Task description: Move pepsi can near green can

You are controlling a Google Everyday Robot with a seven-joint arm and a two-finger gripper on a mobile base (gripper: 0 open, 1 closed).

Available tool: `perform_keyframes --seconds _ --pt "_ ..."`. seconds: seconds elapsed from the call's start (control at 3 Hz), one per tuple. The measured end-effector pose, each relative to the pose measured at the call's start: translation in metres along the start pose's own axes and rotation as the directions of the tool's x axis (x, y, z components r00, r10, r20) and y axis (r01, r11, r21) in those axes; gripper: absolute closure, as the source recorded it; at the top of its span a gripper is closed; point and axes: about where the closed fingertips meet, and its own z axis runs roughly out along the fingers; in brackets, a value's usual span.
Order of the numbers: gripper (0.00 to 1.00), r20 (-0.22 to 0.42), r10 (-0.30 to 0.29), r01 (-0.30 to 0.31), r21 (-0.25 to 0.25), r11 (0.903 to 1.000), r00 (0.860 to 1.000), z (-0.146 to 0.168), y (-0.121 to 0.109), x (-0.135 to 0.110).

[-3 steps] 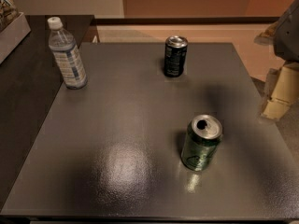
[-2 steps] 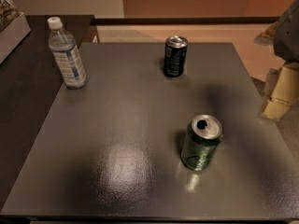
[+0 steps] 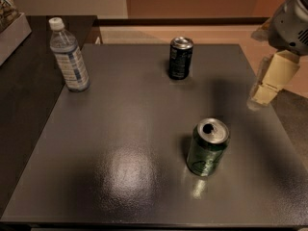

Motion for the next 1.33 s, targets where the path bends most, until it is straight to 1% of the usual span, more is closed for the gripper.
perform_keyframes --seconds 0.33,0.67,1.0,1.33 --pt "0.00 0.063 0.039 -0.040 0.018 0.9990 0.997 0.017 -0.035 -0.017" --pt "0.00 0.118 0.088 -0.095 0.060 0.9936 0.989 0.033 -0.067 -0.034" --pt "0.00 0.174 0.149 -0.164 0.075 0.9836 0.973 0.051 -0.094 -0.044" --pt "0.00 0.236 0.208 -0.227 0.055 0.9723 0.949 0.074 -0.110 -0.057"
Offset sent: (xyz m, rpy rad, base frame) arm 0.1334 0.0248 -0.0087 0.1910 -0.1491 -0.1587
